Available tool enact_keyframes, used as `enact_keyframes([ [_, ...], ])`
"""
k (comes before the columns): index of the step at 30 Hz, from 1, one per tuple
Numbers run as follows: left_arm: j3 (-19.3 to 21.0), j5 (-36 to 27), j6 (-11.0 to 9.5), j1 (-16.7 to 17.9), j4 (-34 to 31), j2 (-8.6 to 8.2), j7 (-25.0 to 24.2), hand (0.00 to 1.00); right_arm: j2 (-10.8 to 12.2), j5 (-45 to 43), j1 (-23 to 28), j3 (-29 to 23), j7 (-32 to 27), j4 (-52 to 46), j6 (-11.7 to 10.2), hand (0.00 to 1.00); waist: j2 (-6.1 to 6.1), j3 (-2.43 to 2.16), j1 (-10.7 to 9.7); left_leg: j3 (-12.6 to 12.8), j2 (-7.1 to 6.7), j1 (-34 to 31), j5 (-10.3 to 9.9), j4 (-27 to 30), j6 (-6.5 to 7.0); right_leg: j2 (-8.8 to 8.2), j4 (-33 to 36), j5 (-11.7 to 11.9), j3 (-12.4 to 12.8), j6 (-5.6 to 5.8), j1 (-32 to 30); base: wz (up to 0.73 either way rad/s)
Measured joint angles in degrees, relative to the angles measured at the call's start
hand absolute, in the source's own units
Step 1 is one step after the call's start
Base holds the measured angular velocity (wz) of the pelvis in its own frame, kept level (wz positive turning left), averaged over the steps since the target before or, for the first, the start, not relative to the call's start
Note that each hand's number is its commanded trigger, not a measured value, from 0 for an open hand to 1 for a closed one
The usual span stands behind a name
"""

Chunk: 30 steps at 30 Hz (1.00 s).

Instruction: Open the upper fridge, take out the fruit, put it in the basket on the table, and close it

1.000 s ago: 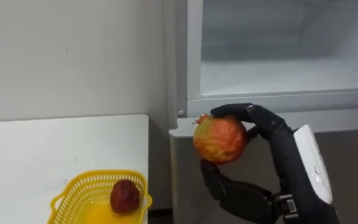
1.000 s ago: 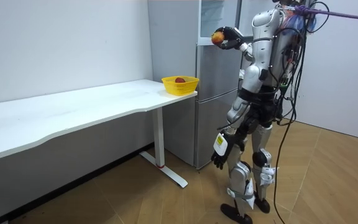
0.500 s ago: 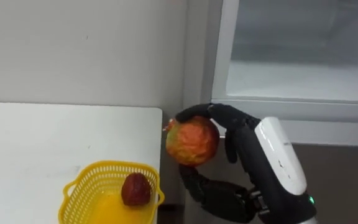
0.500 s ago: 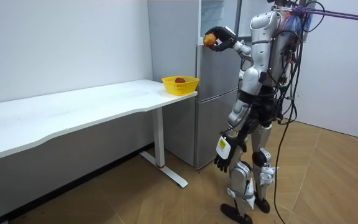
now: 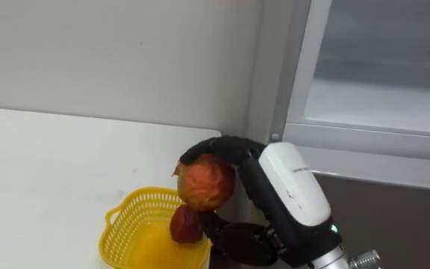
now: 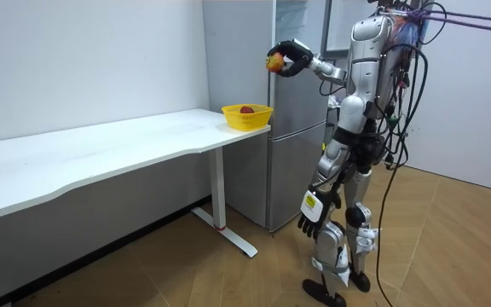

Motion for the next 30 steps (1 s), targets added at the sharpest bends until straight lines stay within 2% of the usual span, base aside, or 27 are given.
enact_keyframes([
  [4, -0.06, 0.04, -0.02, 0.03, 0.01, 0.24, -0.11, 0.0, -0.78, -1.09, -0.71, 1.29, 0.01, 1.42, -0.01, 1.0, -0.79, -0.19, 0.14, -0.15, -0.09, 0.0, -0.01, -0.02, 0.01, -0.02, 0.04, 0.0, -0.02, 0.0, 0.03, 0.0],
  [9, -0.04, 0.41, -0.01, 0.05, -0.13, 0.36, -0.59, 0.0, -0.91, -1.5, -1.03, 1.41, -0.03, 2.8, 0.2, 1.0, -0.85, -0.22, 0.42, -0.24, -0.13, 0.16, 0.0, -0.04, 0.02, -0.07, 0.08, 0.0, -0.52, 0.0, 0.24, 0.0],
  [12, -0.09, 0.41, 0.12, -0.15, -0.41, 0.68, -1.57, 0.0, -1.37, -1.77, -2.37, 3.8, 0.07, 5.12, 2.21, 1.0, -0.89, -0.19, 1.13, -0.42, -0.08, 0.11, 0.02, 0.01, -0.02, -0.09, 0.05, 0.0, -1.54, 0.0, 0.23, 0.0],
  [14, -0.11, 0.45, 0.26, -0.57, -0.38, 0.71, -1.71, 0.0, -1.24, -1.77, -3.69, 5.26, 0.18, 7.19, 2.8, 1.0, -1.13, -0.06, 1.46, -1.14, -0.18, -0.08, 0.14, 0.03, -0.09, -0.11, 0.02, 0.0, -2.04, 0.0, 0.29, 0.14],
  [18, -0.04, 0.74, 0.56, -0.86, -0.37, 0.73, -1.83, 0.0, -1.14, -2.91, -4.3, 5.74, 1.58, 8.77, 4.11, 1.0, -2.09, 0.09, 2.99, -2.02, -0.3, -0.88, 0.26, 0.46, -0.1, -0.11, -0.4, 0.0, -2.86, 0.0, 0.2, 0.14],
  [19, -0.03, 0.78, 0.89, -0.85, -0.36, 0.68, -1.88, 0.0, -1.14, -3.14, -4.31, 5.74, 1.82, 8.89, 4.53, 1.0, -2.26, 0.0, 3.28, -2.2, -0.47, -1.02, 0.27, 0.48, -0.1, -0.12, -0.81, 0.0, -2.94, 0.0, 0.27, 0.05],
  [22, -0.01, 0.81, 1.27, -0.85, -0.35, 0.59, -1.86, 0.0, -0.96, -3.44, -4.31, 5.74, 1.83, 9.66, 4.96, 1.0, -2.25, 0.01, 3.65, -2.85, -1.0, -1.18, 0.31, 0.66, -0.02, -0.21, -0.81, 0.0, -3.08, 0.0, 0.3, 0.12],
  [27, 0.01, 1.13, 1.36, -1.29, -0.44, 0.59, -1.81, 0.0, -0.49, -3.31, -4.33, 5.76, 1.9, 10.92, 5.62, 1.0, -2.19, 0.05, 4.55, -2.9, -1.05, -1.65, 0.31, 0.54, -0.01, -0.21, -0.85, 0.0, -3.13, 0.0, 0.19, 0.01],
  [30, -0.15, 1.38, 1.39, -1.46, -0.43, 0.62, -1.79, 0.0, -0.28, -3.2, -6.01, 6.49, 2.08, 14.43, 5.83, 1.0, -2.24, 0.08, 4.56, -2.97, -1.05, -1.65, 0.31, 0.53, -0.01, -0.21, -0.84, 0.0, -3.19, 0.0, 0.22, 0.0],
])
